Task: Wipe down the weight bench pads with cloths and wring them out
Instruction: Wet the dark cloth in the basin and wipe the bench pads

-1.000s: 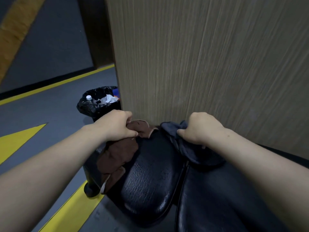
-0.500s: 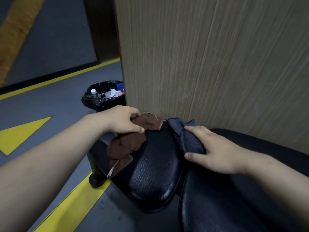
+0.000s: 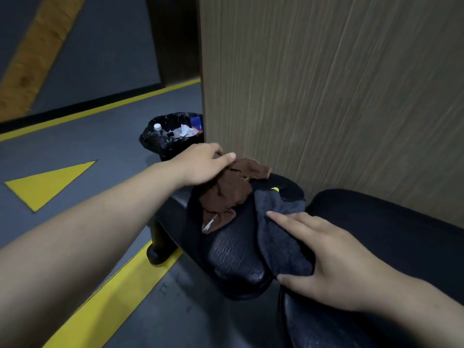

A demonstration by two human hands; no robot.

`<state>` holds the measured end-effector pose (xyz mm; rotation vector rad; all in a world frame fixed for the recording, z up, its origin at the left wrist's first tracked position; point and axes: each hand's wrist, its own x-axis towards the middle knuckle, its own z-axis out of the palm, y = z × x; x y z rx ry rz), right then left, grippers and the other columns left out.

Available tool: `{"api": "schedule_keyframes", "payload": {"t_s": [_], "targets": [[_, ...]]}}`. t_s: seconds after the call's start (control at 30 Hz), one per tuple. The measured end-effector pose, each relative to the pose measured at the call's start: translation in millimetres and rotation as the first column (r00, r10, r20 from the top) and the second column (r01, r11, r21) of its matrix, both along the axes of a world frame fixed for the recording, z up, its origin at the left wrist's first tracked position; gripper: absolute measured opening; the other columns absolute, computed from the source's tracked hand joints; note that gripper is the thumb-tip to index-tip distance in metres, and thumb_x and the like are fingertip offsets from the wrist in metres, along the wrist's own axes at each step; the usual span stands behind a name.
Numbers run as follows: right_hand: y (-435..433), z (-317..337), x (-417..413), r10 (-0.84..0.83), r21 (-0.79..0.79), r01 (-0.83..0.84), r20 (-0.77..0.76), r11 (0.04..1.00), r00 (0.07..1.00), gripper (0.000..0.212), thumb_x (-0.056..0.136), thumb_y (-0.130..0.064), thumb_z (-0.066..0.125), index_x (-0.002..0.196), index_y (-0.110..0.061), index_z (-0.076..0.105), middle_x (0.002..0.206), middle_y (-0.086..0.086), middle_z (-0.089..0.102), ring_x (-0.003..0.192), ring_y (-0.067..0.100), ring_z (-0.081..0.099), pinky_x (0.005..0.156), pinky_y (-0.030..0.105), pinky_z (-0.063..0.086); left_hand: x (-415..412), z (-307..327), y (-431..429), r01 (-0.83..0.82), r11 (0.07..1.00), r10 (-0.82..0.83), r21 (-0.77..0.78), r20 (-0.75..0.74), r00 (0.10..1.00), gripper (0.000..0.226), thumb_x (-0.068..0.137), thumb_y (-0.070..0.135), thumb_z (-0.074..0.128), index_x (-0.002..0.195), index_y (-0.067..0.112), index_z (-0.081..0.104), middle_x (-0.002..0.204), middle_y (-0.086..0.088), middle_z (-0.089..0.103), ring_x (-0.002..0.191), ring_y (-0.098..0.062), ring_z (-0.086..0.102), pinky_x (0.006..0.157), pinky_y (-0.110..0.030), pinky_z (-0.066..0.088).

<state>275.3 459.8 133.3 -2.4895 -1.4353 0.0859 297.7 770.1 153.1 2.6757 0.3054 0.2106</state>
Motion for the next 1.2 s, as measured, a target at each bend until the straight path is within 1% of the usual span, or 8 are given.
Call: {"api": "schedule_keyframes", "payload": {"t_s": [0.17,0.33,0.43,0.53,0.6,0.77,0.97,1.2], "targets": [[17,-5,-24,0.048,0.04,-0.056,0.166,0.998,0.985,0.086,0.067,-0.059,0.067,0.143,-0.024,0.05,0.111,-0.008,0.06,0.093,0.017,0.059,0.082,0.029,0.052,-33,-14,31,-0.118,0.993,0.117,0.005,0.068,0.991,0.042,0.098,0.054,0.043,0.102,0.018,0.063,0.098,-0.005,0.066,0.091,-0.023,0.058,0.076,-0.036,0.045],[38,-7,-49,0.114,-0.062,-0.101,0.265,0.993,0.957,0.085,0.066,-0.062,0.064,0.138,-0.019,0.054,0.103,0.0,0.062,0.087,0.024,0.056,0.071,0.039,0.051,-60,-26,59,-0.203,0.979,0.202,0.009,0.071,0.977,0.038,0.1,0.049,0.042,0.096,0.016,0.061,0.093,-0.005,0.063,0.088,-0.023,0.056,0.071,-0.035,0.039],[63,-12,-65,0.143,-0.078,-0.124,0.327,0.989,0.934,0.086,0.061,-0.062,0.064,0.134,-0.017,0.056,0.095,0.0,0.06,0.088,0.027,0.056,0.075,0.042,0.048,-69,-26,67,-0.217,0.976,0.218,-0.023,0.063,0.974,0.039,0.102,0.046,0.038,0.084,0.017,0.056,0.084,-0.005,0.062,0.083,-0.024,0.055,0.069,-0.036,0.038],[93,-22,-78,0.141,-0.094,-0.112,0.393,0.989,0.909,0.09,0.053,-0.063,0.065,0.129,-0.015,0.059,0.095,0.006,0.064,0.105,0.036,0.06,0.092,0.05,0.05,-73,-25,74,-0.192,0.981,0.192,0.007,0.018,0.981,0.042,0.105,0.042,0.033,0.078,0.015,0.05,0.084,-0.007,0.059,0.086,-0.027,0.053,0.072,-0.036,0.037],[111,-29,-83,0.112,-0.094,-0.08,0.413,0.992,0.904,0.092,0.048,-0.065,0.067,0.125,-0.014,0.063,0.097,0.01,0.067,0.109,0.04,0.063,0.093,0.052,0.052,-74,-25,82,-0.161,0.986,0.162,0.05,-0.034,0.986,0.043,0.105,0.041,0.031,0.084,0.013,0.056,0.091,-0.008,0.061,0.094,-0.028,0.055,0.079,-0.037,0.039],[143,-46,-94,0.085,-0.102,-0.044,0.444,0.994,0.892,0.094,0.042,-0.064,0.066,0.121,-0.014,0.067,0.097,0.014,0.068,0.106,0.042,0.065,0.088,0.055,0.055,-76,-23,94,-0.02,0.998,0.028,0.056,-0.145,0.989,0.035,0.104,0.034,0.04,0.129,0.024,0.063,0.127,0.003,0.061,0.121,-0.02,0.052,0.1,-0.03,0.039],[156,-58,-98,0.106,-0.048,-0.095,0.51,0.994,0.854,0.088,0.043,-0.063,0.065,0.118,-0.016,0.067,0.094,0.011,0.067,0.099,0.038,0.067,0.087,0.051,0.055,-77,-36,104,0.056,0.997,-0.047,0.049,-0.169,0.985,0.039,0.098,0.046,0.05,0.135,0.034,0.057,0.131,0.006,0.049,0.12,-0.016,0.048,0.106,-0.035,0.038],[186,-68,-100,0.153,-0.06,-0.143,0.529,0.988,0.835,0.095,0.044,-0.068,0.071,0.122,-0.013,0.061,0.097,0.01,0.065,0.097,0.036,0.065,0.092,0.05,0.053,-82,-35,108,0.074,0.996,-0.069,0.057,-0.1,0.993,0.041,0.105,0.04,0.035,0.137,0.026,0.055,0.133,0.004,0.052,0.125,-0.016,0.048,0.107,-0.03,0.034]]}}
